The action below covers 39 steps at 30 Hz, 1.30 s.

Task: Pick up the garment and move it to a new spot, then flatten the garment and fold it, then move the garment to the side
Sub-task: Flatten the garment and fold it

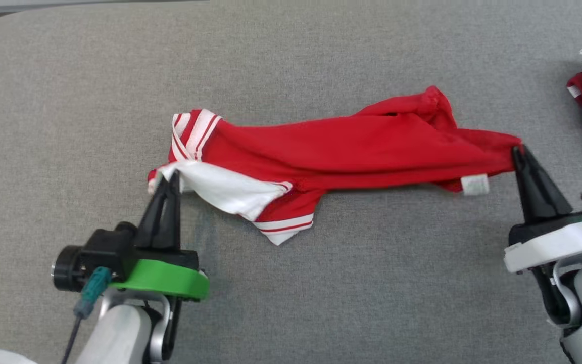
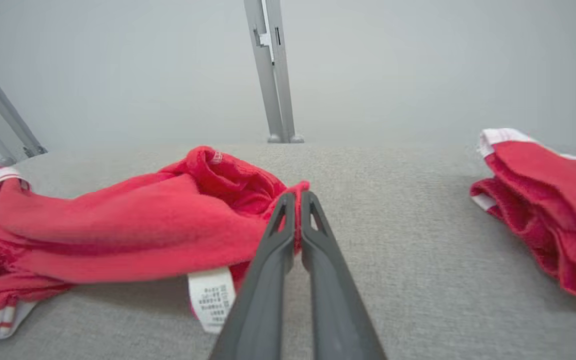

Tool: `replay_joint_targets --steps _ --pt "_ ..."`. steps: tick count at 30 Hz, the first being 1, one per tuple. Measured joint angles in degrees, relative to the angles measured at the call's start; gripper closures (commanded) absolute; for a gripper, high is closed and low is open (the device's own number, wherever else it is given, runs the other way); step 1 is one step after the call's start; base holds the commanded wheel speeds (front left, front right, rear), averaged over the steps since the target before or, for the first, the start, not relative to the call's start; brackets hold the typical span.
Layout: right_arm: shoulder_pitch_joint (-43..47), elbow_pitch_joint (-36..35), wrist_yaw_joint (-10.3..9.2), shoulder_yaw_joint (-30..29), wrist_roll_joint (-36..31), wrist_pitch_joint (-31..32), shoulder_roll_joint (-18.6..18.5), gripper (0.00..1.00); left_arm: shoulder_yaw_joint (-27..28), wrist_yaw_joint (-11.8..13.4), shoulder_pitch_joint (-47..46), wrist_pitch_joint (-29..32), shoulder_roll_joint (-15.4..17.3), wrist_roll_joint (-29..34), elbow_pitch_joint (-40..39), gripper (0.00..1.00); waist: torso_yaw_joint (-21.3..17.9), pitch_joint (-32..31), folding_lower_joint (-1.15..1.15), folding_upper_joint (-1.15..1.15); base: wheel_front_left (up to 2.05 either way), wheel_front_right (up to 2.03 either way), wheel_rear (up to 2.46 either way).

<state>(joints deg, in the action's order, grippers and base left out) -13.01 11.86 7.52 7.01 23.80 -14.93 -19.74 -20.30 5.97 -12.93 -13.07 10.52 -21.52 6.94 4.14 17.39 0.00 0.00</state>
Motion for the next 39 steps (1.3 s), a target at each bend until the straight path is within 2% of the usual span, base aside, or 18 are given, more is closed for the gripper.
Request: replay_joint_targets --steps 5,8,15,22,26,30,36,39 --pt "1.39 -12.15 0.00 -7.19 -3.53 -0.02 0.31 1.00 3.07 3.01 0.01 -0.35 3.91 2.94 -13.97 1.00 -0.44 -2.93 0.00 0.00 0.00 0.00 0.00" --pt "0.93 -18.90 0.01 -11.17 -5.37 2.15 -0.02 1.00 5.24 4.08 -1.94 -0.12 6.25 4.88 -21.81 1.00 -0.87 -4.68 0.00 0.00 0.00 0.00 0.00" --pt "-6.23 -32.97 0.02 -18.61 -7.81 9.14 -3.99 1.00 10.15 4.46 -13.84 2.56 11.12 8.23 -34.76 1.00 -1.58 -8.79 0.00 0.00 0.00 0.00 0.00" --pt "-12.87 -38.47 0.01 -21.02 -5.75 15.11 -7.83 1.00 10.93 2.93 -25.31 8.57 13.66 9.06 -38.46 1.00 -2.75 -11.87 0.00 0.00 0.00 0.00 0.00" --pt "-14.82 -37.45 0.01 -20.23 -3.47 16.45 -8.32 1.00 10.06 1.51 -29.75 10.54 13.49 7.33 -35.24 1.00 -3.65 -11.74 0.00 0.00 0.00 0.00 0.00" --pt "-18.16 -32.92 0.01 -17.27 -1.12 16.85 -9.05 1.00 8.69 0.44 -33.64 11.16 11.57 4.68 -26.69 1.00 -4.10 -10.04 0.00 0.00 0.00 0.00 0.00" --pt "-29.09 -20.72 0.01 -10.87 2.11 14.80 -9.64 1.00 5.64 -1.94 -42.73 9.82 6.84 2.54 -8.56 1.00 -4.19 -5.66 0.00 0.00 0.00 0.00 0.00" --pt "-37.44 -13.00 0.00 -6.97 3.10 12.91 -9.09 1.00 5.46 -2.52 -49.33 7.10 4.76 2.07 2.81 1.00 -4.16 -3.01 0.00 0.00 0.00 0.00 0.00"
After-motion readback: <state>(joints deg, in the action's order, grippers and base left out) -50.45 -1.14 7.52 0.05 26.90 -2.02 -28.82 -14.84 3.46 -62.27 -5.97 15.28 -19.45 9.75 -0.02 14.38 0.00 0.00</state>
